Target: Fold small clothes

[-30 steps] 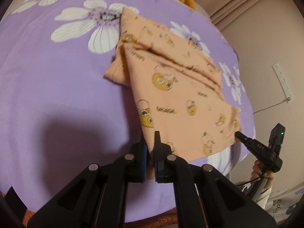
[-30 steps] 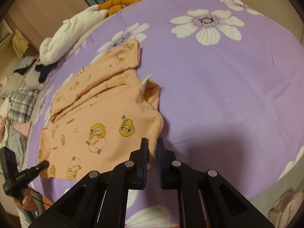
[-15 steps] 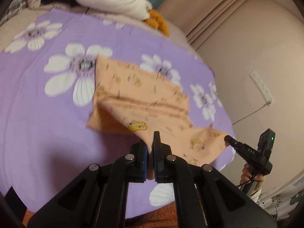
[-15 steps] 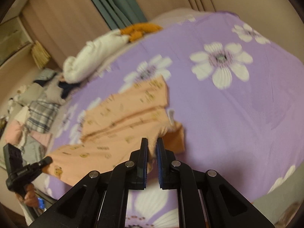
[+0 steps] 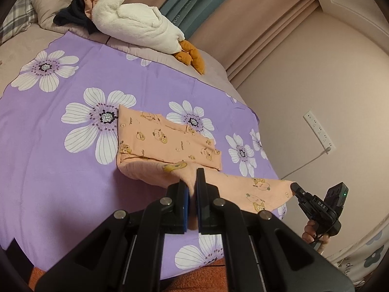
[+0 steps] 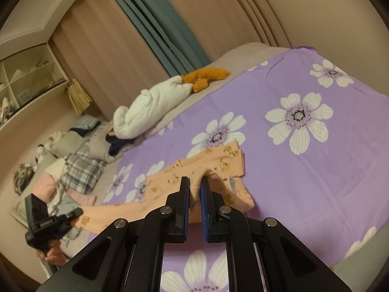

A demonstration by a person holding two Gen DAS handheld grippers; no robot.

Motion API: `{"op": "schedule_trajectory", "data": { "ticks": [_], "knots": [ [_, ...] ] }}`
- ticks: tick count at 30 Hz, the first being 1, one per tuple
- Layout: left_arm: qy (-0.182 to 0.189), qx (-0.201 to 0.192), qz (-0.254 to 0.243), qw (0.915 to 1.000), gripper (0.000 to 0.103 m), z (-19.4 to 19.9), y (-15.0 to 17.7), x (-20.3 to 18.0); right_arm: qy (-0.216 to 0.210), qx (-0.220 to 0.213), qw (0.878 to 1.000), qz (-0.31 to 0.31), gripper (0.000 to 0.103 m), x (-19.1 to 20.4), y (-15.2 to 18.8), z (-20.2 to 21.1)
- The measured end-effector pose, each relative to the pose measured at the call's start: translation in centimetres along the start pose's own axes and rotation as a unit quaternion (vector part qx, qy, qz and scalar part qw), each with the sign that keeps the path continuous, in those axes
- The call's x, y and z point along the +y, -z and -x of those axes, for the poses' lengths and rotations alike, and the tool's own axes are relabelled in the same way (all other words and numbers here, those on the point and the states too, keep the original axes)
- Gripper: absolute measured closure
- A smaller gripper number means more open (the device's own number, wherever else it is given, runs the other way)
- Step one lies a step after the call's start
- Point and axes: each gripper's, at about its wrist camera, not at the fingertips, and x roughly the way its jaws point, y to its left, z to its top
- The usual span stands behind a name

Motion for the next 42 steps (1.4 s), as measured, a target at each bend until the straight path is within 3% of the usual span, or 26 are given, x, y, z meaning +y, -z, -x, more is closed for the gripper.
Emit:
{"op": "schedule_trajectory", "data": {
  "ticks": [18, 30, 35, 42],
  "knots": [
    [0.001, 0.039, 0.063, 0.9972, 0.099, -5.3, -4.4, 3.4, 0.013, 0.022, 1.000, -0.007, 0.093, -0.3, -3.4, -5.4],
    [-0.043, 0.068, 0.074, 0.9940, 0.098, -12.4, -8.5, 6.4, 0.060, 0.062, 0.996, -0.006, 0.093, -1.3, -5.9, -13.3],
    [-0.072, 0.077, 0.068, 0.9921, 0.098, -15.7, -10.1, 7.7, 0.072, 0.097, 0.992, -0.022, 0.093, -2.6, -6.8, -17.9],
    [-0.097, 0.102, 0.084, 0.9865, 0.097, -21.1, -11.5, 11.2, 0.106, 0.130, 0.985, -0.037, 0.093, -4.3, -7.3, -23.1]
  ]
}}
